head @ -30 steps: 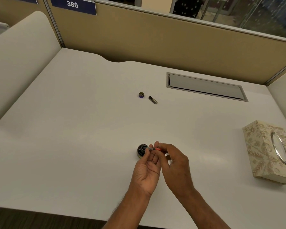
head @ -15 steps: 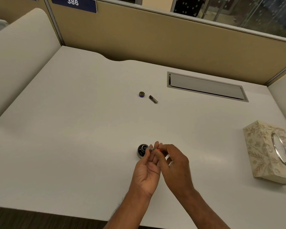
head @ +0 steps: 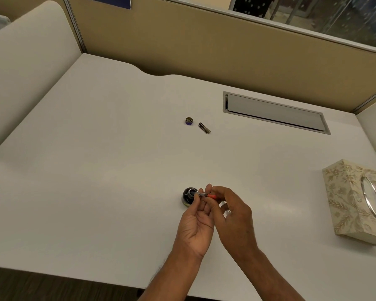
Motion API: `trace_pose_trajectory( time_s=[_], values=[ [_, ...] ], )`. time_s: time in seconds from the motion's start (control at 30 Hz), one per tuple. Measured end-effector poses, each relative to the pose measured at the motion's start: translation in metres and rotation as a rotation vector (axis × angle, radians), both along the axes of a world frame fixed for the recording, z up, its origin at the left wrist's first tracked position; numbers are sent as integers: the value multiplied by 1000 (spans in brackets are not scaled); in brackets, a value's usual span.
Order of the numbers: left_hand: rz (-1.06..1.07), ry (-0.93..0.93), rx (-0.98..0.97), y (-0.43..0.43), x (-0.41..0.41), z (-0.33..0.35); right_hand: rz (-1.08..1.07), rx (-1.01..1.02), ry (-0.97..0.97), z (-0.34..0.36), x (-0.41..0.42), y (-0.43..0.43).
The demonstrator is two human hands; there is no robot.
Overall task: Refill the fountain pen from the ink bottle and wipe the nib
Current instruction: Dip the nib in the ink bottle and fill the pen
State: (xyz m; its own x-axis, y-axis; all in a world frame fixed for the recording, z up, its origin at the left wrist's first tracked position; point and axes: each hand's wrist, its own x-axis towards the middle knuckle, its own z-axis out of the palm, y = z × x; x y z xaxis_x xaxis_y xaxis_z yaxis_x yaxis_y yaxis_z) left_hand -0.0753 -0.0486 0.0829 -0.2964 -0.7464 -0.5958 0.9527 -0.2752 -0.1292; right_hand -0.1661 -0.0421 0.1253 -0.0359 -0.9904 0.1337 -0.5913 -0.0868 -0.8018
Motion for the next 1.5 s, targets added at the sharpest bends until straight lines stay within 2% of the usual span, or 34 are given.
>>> trace_pose_trajectory(
  time_s=[0.2,0.37,0.9,1.2,1.33,1.4,1.5],
  values=[
    [19,33,-8,1,2,7,-20,-24,-2,1,1,0],
    [-10,-19,-12,0,0,2,-13,-36,2,0,2,-1],
    [48,143,-28,0,-2,1,-4,-39,-40,-4,3,-1],
    [14,59,-19,-1,-3,-4,-45,-28,-11,-3,4,-5],
    [24,109,-56,0,-3,2,-25,-10,-61,-1,5,-3],
    [49,151,-38,-1,-2,2,-18,-21,-32,-2,4,-3],
    [55,119,-26,-2,-2,1,-26,-33,4,-2,4,-4]
  ],
)
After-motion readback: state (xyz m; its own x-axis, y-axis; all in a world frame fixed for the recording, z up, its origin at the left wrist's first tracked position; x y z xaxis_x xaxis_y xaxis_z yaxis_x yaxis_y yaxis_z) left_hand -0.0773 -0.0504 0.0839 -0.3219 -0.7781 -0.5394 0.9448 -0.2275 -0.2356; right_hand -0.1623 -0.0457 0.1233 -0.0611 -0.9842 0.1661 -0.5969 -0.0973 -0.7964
